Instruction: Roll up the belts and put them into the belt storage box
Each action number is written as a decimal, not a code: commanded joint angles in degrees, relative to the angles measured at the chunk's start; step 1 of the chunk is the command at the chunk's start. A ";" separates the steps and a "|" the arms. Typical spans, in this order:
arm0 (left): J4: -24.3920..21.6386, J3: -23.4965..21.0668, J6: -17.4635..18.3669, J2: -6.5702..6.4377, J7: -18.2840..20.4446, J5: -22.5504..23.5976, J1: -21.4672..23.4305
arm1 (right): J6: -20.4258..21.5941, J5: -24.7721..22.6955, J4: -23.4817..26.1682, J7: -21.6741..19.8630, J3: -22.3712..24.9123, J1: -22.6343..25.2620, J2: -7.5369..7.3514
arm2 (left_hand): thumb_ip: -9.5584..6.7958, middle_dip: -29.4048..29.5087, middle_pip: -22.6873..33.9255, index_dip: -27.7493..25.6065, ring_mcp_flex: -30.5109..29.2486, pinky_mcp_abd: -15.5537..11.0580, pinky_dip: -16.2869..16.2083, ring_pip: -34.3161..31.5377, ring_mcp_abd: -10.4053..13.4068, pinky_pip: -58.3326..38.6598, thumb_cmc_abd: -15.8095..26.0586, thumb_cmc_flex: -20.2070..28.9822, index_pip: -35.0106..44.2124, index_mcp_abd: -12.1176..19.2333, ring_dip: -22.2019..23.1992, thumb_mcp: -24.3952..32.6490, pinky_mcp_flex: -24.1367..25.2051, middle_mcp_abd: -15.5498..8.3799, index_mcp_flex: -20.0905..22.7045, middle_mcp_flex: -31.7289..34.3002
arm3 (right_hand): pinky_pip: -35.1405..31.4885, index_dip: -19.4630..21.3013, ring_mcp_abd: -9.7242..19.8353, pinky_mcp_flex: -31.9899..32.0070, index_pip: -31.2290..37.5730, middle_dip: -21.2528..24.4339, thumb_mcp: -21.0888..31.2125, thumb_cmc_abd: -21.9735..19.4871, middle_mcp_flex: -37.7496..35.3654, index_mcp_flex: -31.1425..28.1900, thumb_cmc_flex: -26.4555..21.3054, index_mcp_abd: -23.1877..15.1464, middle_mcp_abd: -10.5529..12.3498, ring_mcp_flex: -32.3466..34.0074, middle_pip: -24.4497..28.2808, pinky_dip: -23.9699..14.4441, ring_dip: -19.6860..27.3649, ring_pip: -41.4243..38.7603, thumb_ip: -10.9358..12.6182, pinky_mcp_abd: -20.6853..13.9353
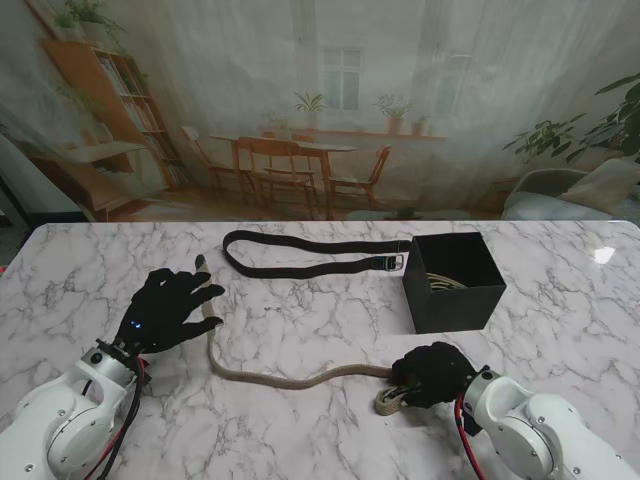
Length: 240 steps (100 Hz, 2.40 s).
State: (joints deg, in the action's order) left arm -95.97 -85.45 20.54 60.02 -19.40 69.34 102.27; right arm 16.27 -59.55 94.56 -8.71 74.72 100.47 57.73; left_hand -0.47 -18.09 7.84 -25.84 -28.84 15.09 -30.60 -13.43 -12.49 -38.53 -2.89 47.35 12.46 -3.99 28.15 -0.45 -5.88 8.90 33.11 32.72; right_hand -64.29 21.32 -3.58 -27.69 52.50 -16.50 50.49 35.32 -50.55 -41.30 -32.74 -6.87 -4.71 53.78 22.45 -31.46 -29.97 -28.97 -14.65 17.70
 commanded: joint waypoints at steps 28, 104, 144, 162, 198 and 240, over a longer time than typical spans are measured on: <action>0.15 0.18 0.05 0.11 0.52 0.01 -0.05 | -1.06 -0.54 -4.92 7.09 -2.85 -0.85 1.08 | 0.94 -0.40 0.08 0.04 0.79 1.28 -0.14 -1.12 -0.51 -0.82 2.78 1.18 -0.80 -1.25 0.29 -1.17 0.78 0.53 -1.15 -2.05 | -9.20 0.53 -0.03 -5.86 5.07 -10.98 3.44 -2.03 -21.99 -1.53 -7.23 -3.67 4.48 15.92 7.41 -2.91 -2.75 -3.47 0.62 -0.90; 0.31 0.33 0.12 0.12 0.26 -0.02 -0.18 | -0.84 -2.35 -9.95 19.96 -5.67 -2.87 1.91 | 0.94 -0.41 0.15 0.29 0.63 1.23 -0.11 -1.28 -0.50 -0.92 2.78 1.12 -1.26 -1.54 0.44 -1.20 0.76 0.46 -2.10 -2.21 | -14.16 -8.55 -5.10 -12.29 -15.92 -10.30 6.85 -11.89 -30.54 17.11 -10.06 -20.59 0.55 20.88 11.27 0.11 -2.73 -17.63 8.64 4.41; 0.36 0.32 0.16 0.12 0.09 0.03 -0.20 | -0.77 -0.98 -9.53 18.65 -5.41 -2.61 2.06 | 0.94 -0.41 0.18 0.33 0.53 1.37 -0.09 -1.32 -0.46 -0.96 2.75 1.18 -1.33 -1.51 0.47 -1.19 0.76 0.57 -2.26 -2.18 | -12.35 -7.05 -5.16 -9.67 -16.59 -11.68 6.62 -13.06 -29.32 17.98 -10.48 -18.09 0.94 20.83 13.25 -0.55 -3.10 -18.10 8.67 5.68; 0.36 0.35 0.12 0.13 0.14 -0.02 -0.21 | -1.86 -1.10 -9.28 16.84 -5.79 -2.67 1.88 | 0.94 -0.43 0.21 0.36 0.51 1.34 -0.09 -1.34 -0.43 -0.98 2.80 1.16 -1.40 -1.62 0.49 -1.20 0.75 0.48 -2.44 -2.18 | -12.56 -8.88 -6.06 -12.70 -18.18 -10.69 6.43 -13.55 -28.63 26.88 -11.00 -18.89 0.59 20.84 12.49 0.20 -2.45 -18.05 8.59 6.92; 0.33 0.36 0.10 0.14 0.21 -0.07 -0.20 | -1.44 1.34 -7.94 14.08 -4.61 -1.81 2.05 | 0.93 -0.42 0.22 0.36 0.47 1.32 -0.08 -1.37 -0.47 -1.02 2.74 1.28 -1.38 -1.59 0.53 -1.20 0.67 0.50 -2.44 -2.26 | -10.06 -13.60 -6.32 -9.31 -5.25 -9.87 6.74 -13.12 -27.27 -6.14 -12.36 -6.69 0.29 20.55 12.94 -0.44 -2.42 -13.78 3.04 8.21; 0.50 0.57 0.18 0.14 0.61 -0.36 -0.47 | 0.72 2.91 0.26 -1.52 0.12 1.52 0.78 | 0.95 -0.13 -0.40 0.42 0.86 1.30 -0.05 -1.37 -0.47 -0.95 2.99 1.00 -1.62 -1.52 0.60 -1.20 0.89 0.71 -3.00 -4.27 | -5.95 0.06 -3.25 -0.64 -23.26 -1.36 -4.22 -13.61 -15.18 2.91 15.79 15.81 0.14 8.62 -3.72 -1.26 2.68 7.25 10.02 -0.52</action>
State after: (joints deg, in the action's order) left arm -95.62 -85.08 20.61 60.04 -19.64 69.19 101.88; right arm 16.71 -56.27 93.65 -7.93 74.51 100.86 59.43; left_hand -0.47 -18.15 7.87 -25.85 -28.84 15.09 -30.60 -13.47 -12.49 -38.53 -2.89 47.35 11.84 -4.07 28.27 -0.45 -5.87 8.98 32.26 31.22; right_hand -71.94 19.29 -9.09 -30.27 28.90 -22.14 47.41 22.83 -70.41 -39.69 -18.69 -0.43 -8.75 65.65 27.26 -32.35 -31.21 -30.23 -6.62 18.69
